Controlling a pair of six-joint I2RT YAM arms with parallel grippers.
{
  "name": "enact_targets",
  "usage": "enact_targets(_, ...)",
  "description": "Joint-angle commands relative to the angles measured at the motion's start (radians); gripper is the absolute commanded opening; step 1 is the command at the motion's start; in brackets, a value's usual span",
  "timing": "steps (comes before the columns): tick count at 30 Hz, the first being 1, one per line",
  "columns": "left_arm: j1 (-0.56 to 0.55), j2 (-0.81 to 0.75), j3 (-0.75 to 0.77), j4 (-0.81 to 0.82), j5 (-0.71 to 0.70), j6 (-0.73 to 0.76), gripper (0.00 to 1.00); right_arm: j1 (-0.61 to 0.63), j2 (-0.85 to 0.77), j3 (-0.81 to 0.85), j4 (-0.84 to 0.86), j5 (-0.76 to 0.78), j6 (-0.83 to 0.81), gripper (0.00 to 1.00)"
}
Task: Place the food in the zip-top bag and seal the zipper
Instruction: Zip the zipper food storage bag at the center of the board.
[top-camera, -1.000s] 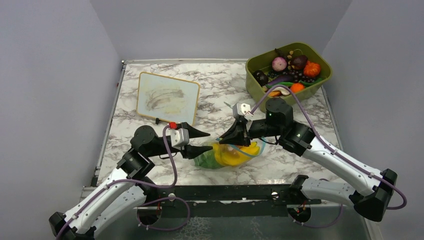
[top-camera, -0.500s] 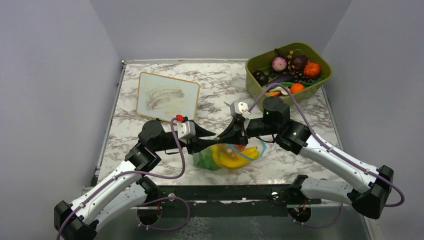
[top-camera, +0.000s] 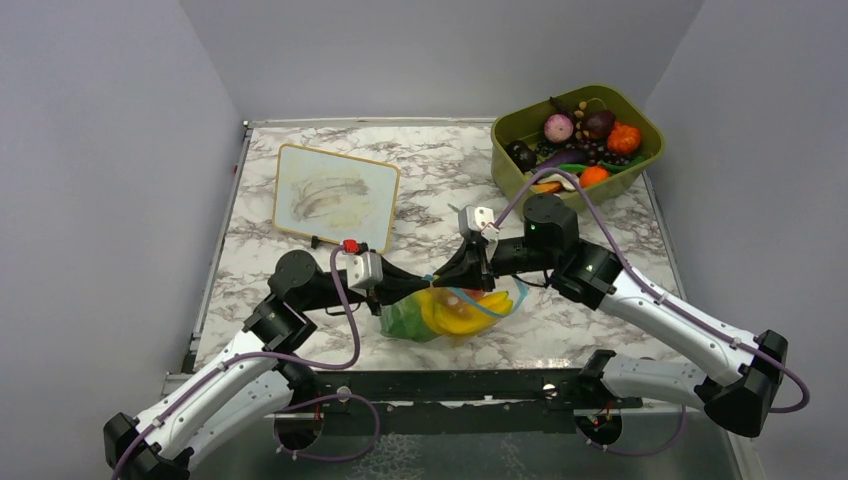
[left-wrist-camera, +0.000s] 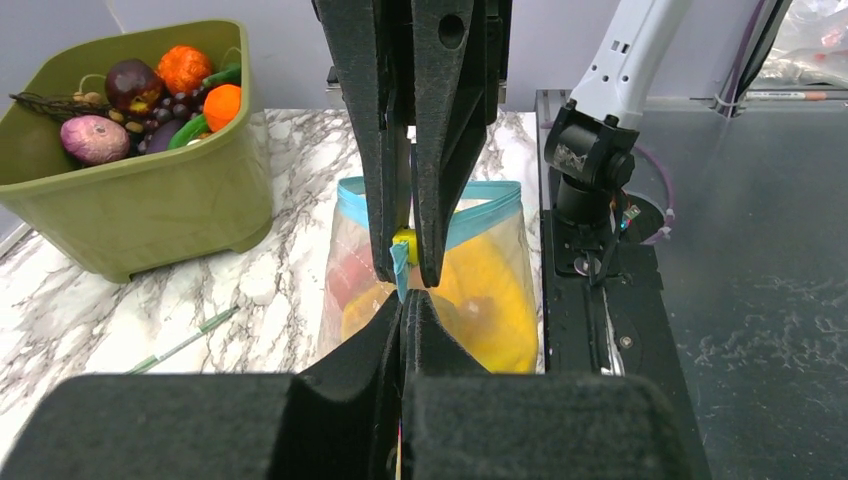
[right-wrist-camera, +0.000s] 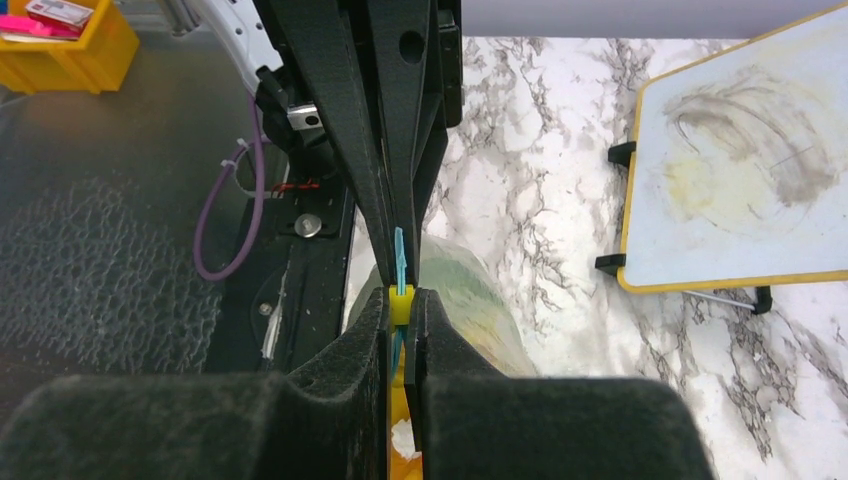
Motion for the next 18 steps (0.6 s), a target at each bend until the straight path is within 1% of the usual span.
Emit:
enact_targets(1, 0.004, -0.055, -0.004, 0.071, -0.047, 0.028, 0.00, -0.006, -0.037, 0.034, -0.159, 0.075, -0.039, 0.01)
enact_targets(9, 0.004, -0.058, 0.020, 0.040, -0.063, 0.056, 0.00, -0.007, -0.057, 0.058, -0.261, 0.159, -0.053, 0.01)
enact_targets(18, 0.004, -0.081, 0.044, 0.022, -0.063, 0.025, 0.00, -0.006, -0.086, 0.073, -0.280, 0.188, -0.059, 0.01)
